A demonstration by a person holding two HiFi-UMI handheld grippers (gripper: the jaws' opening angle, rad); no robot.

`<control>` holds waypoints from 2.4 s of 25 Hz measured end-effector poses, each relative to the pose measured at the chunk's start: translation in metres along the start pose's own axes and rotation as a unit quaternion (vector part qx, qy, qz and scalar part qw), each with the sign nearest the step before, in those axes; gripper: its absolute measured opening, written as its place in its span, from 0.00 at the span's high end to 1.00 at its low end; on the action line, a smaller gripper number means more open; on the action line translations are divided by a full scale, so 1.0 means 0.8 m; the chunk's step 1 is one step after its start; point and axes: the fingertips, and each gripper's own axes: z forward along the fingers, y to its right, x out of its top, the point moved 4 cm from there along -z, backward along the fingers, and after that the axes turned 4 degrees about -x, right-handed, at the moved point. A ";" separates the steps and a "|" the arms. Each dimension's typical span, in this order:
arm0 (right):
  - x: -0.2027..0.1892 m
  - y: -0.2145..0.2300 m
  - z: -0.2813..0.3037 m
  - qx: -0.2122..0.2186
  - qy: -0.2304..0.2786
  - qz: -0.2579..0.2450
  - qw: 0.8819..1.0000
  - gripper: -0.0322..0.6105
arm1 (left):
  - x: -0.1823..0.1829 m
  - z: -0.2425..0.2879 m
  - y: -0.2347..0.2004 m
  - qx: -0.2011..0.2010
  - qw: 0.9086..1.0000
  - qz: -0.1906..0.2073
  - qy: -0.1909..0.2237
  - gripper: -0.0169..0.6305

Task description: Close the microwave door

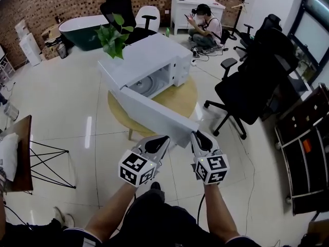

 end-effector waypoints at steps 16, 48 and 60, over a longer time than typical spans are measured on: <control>0.038 0.108 0.107 -0.050 0.000 -0.004 0.999 0.88 | 0.040 0.043 -0.086 0.031 0.999 0.000 0.017 0.96; 0.118 0.180 0.394 0.183 -0.002 -0.062 0.981 0.87 | 0.099 0.185 -0.197 0.228 0.973 -0.018 0.045 0.96; 0.128 0.177 0.419 0.196 -0.015 -0.063 0.978 0.85 | 0.094 0.193 -0.206 0.270 0.961 -0.033 0.045 0.96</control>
